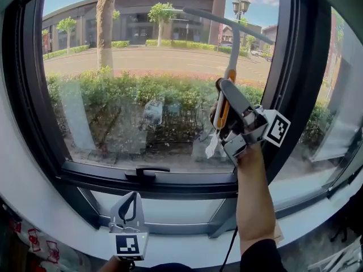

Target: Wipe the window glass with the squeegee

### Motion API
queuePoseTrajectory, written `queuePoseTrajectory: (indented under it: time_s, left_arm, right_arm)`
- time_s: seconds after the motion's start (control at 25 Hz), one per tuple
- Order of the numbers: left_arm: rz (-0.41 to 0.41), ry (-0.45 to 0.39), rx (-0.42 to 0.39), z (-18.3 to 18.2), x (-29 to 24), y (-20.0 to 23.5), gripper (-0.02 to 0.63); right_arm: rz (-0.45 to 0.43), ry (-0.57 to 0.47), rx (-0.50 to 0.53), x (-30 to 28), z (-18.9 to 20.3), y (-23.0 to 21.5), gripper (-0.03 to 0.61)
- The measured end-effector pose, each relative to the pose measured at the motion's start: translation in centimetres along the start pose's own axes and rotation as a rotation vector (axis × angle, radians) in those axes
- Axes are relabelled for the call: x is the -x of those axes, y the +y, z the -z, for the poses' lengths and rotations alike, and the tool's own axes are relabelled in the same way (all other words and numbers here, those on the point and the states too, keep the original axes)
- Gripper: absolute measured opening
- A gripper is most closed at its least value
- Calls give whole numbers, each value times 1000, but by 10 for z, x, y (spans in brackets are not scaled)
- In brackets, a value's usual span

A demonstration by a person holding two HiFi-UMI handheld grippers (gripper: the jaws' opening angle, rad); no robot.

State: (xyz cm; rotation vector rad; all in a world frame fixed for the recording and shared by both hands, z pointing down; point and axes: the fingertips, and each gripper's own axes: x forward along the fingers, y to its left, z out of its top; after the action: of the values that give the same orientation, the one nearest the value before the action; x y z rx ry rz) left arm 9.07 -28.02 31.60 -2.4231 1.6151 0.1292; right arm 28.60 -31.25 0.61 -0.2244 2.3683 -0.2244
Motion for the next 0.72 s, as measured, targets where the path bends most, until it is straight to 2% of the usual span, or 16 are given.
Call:
queuePoseTrajectory:
  time_s: [0.12, 0.32, 0.52, 0.72]
  left_arm:
    - [50, 29, -3, 9, 2, -9, 18]
    - [70, 96, 16, 30, 6, -10, 18]
    - [55, 114, 34, 38, 9, 0, 18]
    - [29, 119, 33, 40, 18, 20, 18]
  right_arm:
    - [27, -4, -57, 29, 34, -6, 44]
    - [125, -4, -117, 76, 83, -32, 44]
    - [143, 6, -102, 86, 95, -39, 44]
    - [131, 42, -40, 59, 108, -23, 44]
